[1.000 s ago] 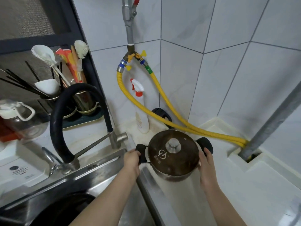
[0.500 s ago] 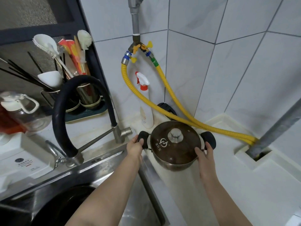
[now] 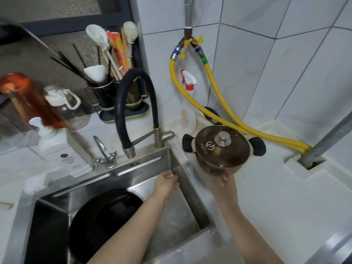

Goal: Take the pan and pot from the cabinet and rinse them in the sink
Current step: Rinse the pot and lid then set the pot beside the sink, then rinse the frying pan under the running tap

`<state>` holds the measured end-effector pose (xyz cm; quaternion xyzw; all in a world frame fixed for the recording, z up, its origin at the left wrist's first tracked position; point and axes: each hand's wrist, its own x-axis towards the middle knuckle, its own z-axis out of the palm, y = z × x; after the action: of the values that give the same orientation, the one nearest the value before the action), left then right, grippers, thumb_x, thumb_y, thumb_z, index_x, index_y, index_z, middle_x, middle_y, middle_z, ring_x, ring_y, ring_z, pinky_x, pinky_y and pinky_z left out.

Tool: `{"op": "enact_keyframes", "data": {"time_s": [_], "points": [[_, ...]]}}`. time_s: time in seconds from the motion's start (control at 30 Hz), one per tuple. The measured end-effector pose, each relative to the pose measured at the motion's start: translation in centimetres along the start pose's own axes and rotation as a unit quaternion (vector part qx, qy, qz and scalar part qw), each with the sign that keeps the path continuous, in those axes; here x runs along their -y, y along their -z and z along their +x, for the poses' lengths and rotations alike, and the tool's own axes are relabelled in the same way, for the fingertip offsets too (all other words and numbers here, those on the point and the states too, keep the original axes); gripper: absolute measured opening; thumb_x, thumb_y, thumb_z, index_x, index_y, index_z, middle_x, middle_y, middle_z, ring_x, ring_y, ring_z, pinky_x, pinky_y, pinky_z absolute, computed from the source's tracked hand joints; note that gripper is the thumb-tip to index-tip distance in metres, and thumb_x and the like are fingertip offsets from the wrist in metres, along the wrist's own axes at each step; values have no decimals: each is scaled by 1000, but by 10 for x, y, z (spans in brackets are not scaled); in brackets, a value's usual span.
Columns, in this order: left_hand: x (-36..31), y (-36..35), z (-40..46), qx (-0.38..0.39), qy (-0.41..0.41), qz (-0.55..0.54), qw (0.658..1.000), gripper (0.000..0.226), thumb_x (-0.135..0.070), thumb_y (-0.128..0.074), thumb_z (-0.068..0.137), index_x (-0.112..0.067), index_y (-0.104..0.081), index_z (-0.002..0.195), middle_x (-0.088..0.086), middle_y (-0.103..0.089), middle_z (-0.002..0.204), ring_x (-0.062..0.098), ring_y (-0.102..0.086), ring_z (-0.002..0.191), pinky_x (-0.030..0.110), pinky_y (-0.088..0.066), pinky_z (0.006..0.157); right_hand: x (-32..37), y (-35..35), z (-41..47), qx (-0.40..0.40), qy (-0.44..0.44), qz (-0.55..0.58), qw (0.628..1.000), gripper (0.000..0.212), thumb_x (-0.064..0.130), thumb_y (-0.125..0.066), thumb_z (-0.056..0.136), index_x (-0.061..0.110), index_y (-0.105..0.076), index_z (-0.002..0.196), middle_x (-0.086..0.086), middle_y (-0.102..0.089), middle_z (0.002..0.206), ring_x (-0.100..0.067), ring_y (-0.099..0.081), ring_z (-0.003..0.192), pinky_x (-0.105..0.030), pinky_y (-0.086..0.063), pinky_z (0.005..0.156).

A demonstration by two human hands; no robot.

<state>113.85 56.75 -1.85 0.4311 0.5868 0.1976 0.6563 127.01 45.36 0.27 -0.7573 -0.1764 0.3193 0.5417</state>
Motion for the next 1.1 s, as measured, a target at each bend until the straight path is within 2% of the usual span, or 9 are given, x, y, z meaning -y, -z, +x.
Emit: {"op": "enact_keyframes", "data": {"time_s": [0.07,0.2,0.3,0.37,0.43,0.47,0.57,0.83,1.1], "points": [[17,29,-10,-4,-10,28,1000,38,-1,-52,91,-5,-46,128,4,-58,73,14,-53,62,24,-40,57,-11,-26,-23,59,-31,-43,997,56,17,-55,90,19,-33,142,3,-47,132,-22,-46,125,-43,-40,106],[55,94,-34,-16,-30,137,990,35,-3,-53,90,-4,-51,124,7,-61,76,20,-56,67,26,-43,59,-32,-86,-63,145,-42,-130,980,38,16,-50,89,10,-47,127,-8,-60,112,-27,-57,102,-37,-45,86],[83,151,-55,-31,-55,257,964,31,-11,-58,91,-6,-57,121,13,-69,105,25,-65,97,27,-46,89,-46,-128,-92,207,-70,-165,962,48,16,-54,90,10,-41,136,-12,-53,131,-30,-52,120,-31,-38,95],[99,191,-74,-54,-56,313,946,31,-12,-57,91,-7,-58,122,9,-68,112,20,-63,105,19,-41,92,-64,-154,-107,254,-69,-184,947,42,14,-58,87,18,-46,127,-9,-55,121,-32,-52,120,-34,-38,98],[118,229,-87,-77,-43,351,932,34,-14,-56,92,-9,-56,125,10,-66,118,23,-61,112,24,-44,97,-81,-176,-121,291,-66,-202,933,31,12,-60,84,28,-51,109,-8,-58,108,-37,-55,117,-44,-42,101],[127,247,-93,-84,-37,370,925,36,-14,-55,92,-10,-55,127,10,-65,120,24,-60,114,28,-45,99,-88,-187,-128,311,-76,-204,925,33,11,-60,85,28,-52,112,-9,-58,111,-37,-55,117,-44,-42,101],[151,291,-107,-117,-26,420,900,34,-19,-56,89,-16,-59,123,7,-65,119,25,-61,111,36,-49,96,-87,-213,-158,342,-99,-220,908,52,13,-58,89,12,-39,137,-15,-54,128,-31,-53,119,-40,-40,105],[179,337,-100,-90,28,504,859,32,-23,-55,89,-16,-59,119,10,-60,115,29,-61,104,37,-51,88,-93,-268,-211,387,-91,-265,879,53,13,-56,91,6,-36,140,-14,-58,124,-23,-54,109,-27,-38,95],[188,351,-69,-13,108,429,897,35,-37,-60,85,-12,-58,108,11,-67,99,28,-66,89,37,-53,80,-118,-303,-226,389,-106,-276,872,52,14,-56,91,9,-37,139,-12,-57,122,-15,-51,96,-22,-36,83]]}}
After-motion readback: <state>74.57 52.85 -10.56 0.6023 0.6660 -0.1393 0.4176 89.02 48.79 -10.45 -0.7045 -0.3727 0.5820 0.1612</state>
